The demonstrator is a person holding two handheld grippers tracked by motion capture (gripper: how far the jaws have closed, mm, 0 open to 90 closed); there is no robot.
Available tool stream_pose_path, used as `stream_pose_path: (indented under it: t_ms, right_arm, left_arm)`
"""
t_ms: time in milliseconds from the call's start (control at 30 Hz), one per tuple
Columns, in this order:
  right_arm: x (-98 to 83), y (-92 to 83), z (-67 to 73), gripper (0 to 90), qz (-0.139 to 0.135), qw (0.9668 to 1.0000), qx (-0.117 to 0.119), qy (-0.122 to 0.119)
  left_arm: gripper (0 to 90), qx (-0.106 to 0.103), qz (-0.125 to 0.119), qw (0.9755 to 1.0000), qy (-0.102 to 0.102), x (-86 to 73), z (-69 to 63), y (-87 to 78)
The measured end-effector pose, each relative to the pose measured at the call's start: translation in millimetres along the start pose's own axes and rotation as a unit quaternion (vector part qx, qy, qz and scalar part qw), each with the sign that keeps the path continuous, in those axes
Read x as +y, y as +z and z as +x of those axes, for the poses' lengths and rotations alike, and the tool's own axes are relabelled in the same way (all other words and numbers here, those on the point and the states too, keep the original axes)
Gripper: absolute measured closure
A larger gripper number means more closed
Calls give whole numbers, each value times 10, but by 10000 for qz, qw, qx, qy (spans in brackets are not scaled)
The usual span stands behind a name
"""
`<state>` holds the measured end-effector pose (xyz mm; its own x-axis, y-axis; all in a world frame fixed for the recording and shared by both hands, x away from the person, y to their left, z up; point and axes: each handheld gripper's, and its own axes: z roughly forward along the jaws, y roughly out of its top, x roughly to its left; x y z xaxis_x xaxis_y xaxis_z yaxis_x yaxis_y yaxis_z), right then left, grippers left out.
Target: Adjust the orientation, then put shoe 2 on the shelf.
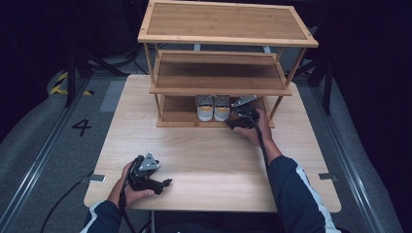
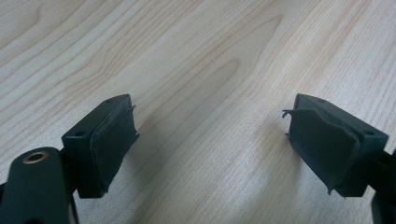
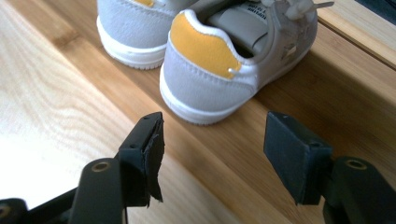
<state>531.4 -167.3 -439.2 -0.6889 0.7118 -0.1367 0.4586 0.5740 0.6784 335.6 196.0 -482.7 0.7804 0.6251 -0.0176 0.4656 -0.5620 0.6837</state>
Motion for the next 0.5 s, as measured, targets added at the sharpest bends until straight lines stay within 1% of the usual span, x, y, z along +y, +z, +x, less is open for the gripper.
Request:
stream_pose_path:
  t_ms: [33,67,133,200,300,367,467,500]
  right_arm:
    - [-7,-17,-8,388,-35,9999,31,-124]
    - [-15,-46,1,386,19,9999,8,-110]
    - [-36,-112,-2,397,26,9997,0,-232]
    - [-53,-168,-5,400,-10,9996,-10,-271]
    - [-82,-254,-31,396,18,9994,54,-336]
    - [-102,-300,-38,393,51,9990,64,-428]
    - [-141,-366,-30,391,105,9983,86,-558]
    - [-157,-386,-26,389,128,9983,101,-561]
  left_arm:
    - [153,0,0,10000,1,0,0,0]
    - [153,1,1,10000,-1,0,0,0]
    - [153,0,0,10000,0,0,0,0]
    - [154,20,-3,10000,17,-1,0,-3]
    - [156,17,-14,10000,3,-7,-4,-5]
    - [156,16,-16,10000,2,-7,-4,-5]
    - [156,16,-15,10000,1,-7,-4,-5]
    - [156,16,-16,10000,1,-7,-4,-4]
